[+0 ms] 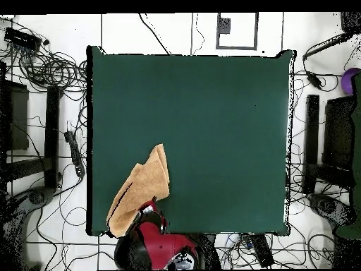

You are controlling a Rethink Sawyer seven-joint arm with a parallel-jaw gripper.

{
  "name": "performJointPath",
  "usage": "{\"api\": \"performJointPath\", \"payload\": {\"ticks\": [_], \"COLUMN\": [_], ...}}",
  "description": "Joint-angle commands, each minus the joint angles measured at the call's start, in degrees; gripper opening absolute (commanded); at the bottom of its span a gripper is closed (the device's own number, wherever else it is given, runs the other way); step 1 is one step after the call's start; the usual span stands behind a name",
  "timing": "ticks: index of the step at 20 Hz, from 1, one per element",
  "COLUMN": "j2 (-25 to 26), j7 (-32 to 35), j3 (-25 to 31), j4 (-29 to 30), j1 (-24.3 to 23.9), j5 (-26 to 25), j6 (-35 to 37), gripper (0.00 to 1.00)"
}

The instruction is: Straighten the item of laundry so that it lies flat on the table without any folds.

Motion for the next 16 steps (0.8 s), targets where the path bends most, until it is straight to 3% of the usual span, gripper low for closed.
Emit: {"api": "performJointPath", "payload": {"ticks": [1,6,16], "j2": [-0.2,1.5,0.8], "j7": [1.4,2.1,2.3], "j3": [4.5,3.9,4.8], "j4": [-3.8,-5.7,-8.0], "j1": [-2.8,-2.5,-2.7], "j5": [-1.3,-0.6,1.9], "j6": [3.6,1.2,4.2], "gripper": [1.0,1.0,1.0]}}
